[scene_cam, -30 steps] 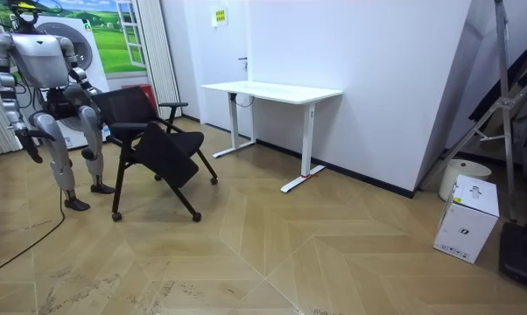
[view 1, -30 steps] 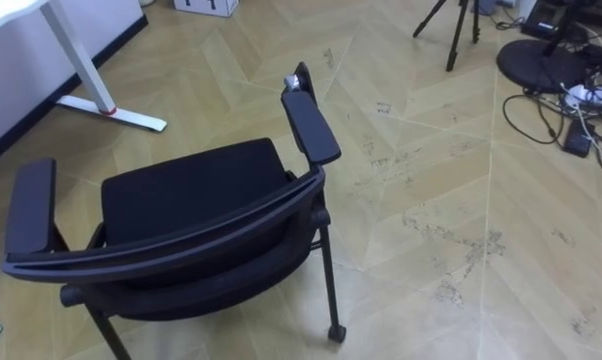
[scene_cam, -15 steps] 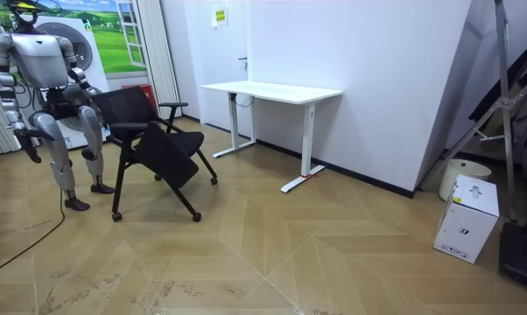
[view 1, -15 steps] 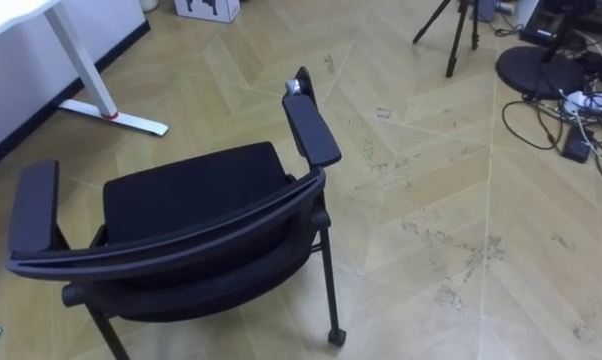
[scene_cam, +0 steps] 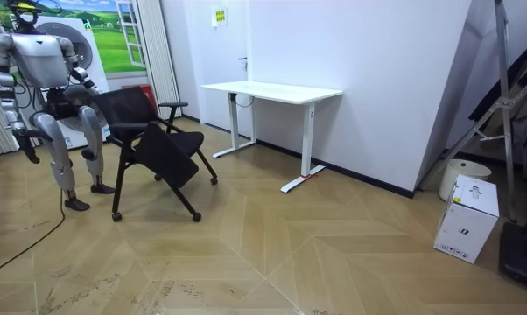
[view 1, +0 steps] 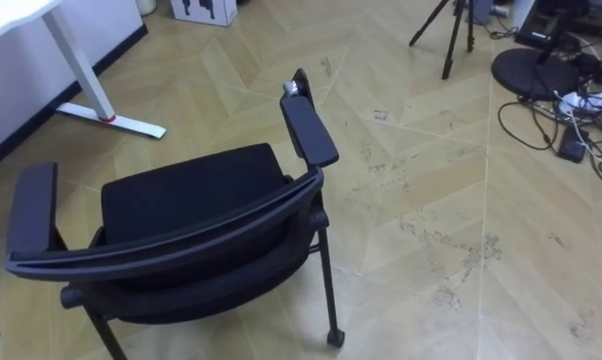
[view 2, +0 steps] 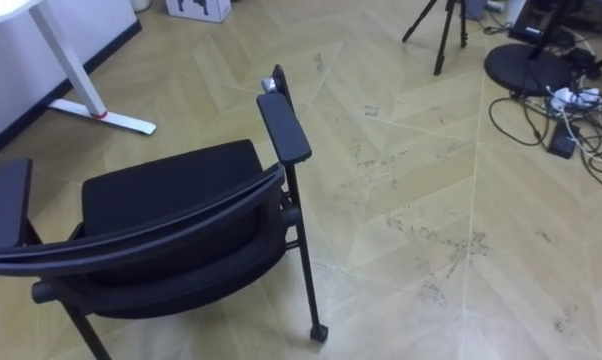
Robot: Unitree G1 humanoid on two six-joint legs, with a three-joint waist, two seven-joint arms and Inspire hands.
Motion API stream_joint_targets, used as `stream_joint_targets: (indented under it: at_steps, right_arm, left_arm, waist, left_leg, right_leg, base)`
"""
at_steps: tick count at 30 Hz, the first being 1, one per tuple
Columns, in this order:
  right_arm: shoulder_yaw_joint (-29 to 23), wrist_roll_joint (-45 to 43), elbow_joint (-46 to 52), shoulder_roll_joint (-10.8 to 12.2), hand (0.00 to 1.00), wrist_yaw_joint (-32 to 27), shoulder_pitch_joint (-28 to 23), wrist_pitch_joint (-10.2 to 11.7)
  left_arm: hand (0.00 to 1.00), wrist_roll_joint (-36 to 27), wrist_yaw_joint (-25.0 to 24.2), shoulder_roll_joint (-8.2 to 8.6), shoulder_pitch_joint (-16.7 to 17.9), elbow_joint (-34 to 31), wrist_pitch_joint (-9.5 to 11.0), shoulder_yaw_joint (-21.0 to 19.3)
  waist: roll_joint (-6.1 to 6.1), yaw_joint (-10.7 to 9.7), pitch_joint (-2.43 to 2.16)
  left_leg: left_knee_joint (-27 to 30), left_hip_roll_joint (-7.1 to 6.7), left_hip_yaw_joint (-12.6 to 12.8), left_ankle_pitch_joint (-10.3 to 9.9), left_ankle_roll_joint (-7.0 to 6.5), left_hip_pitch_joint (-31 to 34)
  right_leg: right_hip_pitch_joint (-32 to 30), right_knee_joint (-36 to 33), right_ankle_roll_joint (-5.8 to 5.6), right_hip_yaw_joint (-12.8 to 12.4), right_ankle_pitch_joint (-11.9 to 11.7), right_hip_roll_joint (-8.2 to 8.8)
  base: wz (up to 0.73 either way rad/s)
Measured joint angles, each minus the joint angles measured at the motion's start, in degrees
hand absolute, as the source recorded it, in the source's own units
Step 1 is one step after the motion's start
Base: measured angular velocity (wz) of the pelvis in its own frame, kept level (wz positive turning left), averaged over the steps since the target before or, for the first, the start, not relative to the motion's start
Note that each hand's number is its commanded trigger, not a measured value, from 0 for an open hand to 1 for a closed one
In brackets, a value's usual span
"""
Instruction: Push chair
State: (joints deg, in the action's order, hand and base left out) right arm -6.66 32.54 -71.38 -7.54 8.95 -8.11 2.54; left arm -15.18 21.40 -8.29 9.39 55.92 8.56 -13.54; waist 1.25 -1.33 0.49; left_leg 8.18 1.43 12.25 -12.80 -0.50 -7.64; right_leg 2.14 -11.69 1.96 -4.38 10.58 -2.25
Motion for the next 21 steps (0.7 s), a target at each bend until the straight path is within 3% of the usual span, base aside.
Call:
stream_joint_targets:
  at_steps: [3, 8, 11, 14, 17, 21]
  right_arm:
    - [-2.34, -0.03, 0.00, -0.05, 0.00, -0.04, 0.16, 0.06]
    - [-3.28, 0.04, 0.06, -0.09, 0.00, -0.04, -0.21, -0.02]
    - [-3.49, -0.08, 0.10, -0.09, 0.00, -0.04, -0.23, -0.16]
    - [-3.84, -0.13, 0.31, -0.10, 0.00, -0.04, 0.33, -0.06]
    - [-3.69, -0.12, 0.31, -0.07, 0.00, -0.08, 0.31, -0.02]
    - [-3.20, 0.87, 0.23, -0.07, 0.00, -0.23, -0.01, -0.06]
  left_arm:
    - [0.00, 1.50, 2.19, -0.56, -0.19, -3.47, 1.17, -0.89]
    - [0.00, 6.14, 4.51, -1.39, -0.54, -6.50, 1.30, -0.96]
    - [0.00, 8.36, 5.89, -1.42, -0.32, -14.36, 0.57, -0.95]
    - [0.00, 17.07, 7.42, -1.44, -0.49, -19.97, 1.27, -0.96]
    - [0.00, 23.23, 8.47, -1.41, -1.74, -20.48, 1.84, -0.84]
    - [0.00, 29.68, 9.67, -1.41, -1.30, -23.80, 0.05, -0.91]
  waist:
    - [0.08, 0.03, -0.03]
    - [0.41, 0.05, -0.13]
    - [0.58, 0.16, -0.07]
    - [1.11, 0.01, -0.40]
    - [1.60, -0.02, -0.58]
    - [1.27, 0.16, -0.26]
  left_leg:
    - [0.00, -0.04, 0.02, -0.01, -0.01, -0.05]
    - [0.00, -0.03, 0.10, 0.00, -0.01, -0.14]
    - [0.00, 0.00, 0.06, -0.02, -0.01, -0.11]
    - [0.00, -0.03, -0.17, -0.11, -0.05, -0.08]
    - [0.06, -0.02, -0.23, -0.11, -0.05, -0.13]
    - [0.22, -0.02, -0.67, -0.11, -0.05, 0.23]
  right_leg:
    - [-0.03, 0.01, -0.02, 0.01, 0.01, 0.02]
    - [0.08, -0.09, -0.02, -0.04, 0.00, 0.01]
    - [-0.11, -0.06, -0.02, 0.05, 0.01, -0.04]
    - [-0.06, -0.10, -0.03, 0.15, 0.01, -0.01]
    - [-0.03, -0.09, -0.02, 0.14, 0.00, -0.02]
    - [-0.15, -0.02, -0.02, 0.55, 0.00, 0.03]
  base:
    - [-0.02]
    - [-0.01]
    - [0.00]
    - [0.00]
    - [0.00]
    - [0.05]
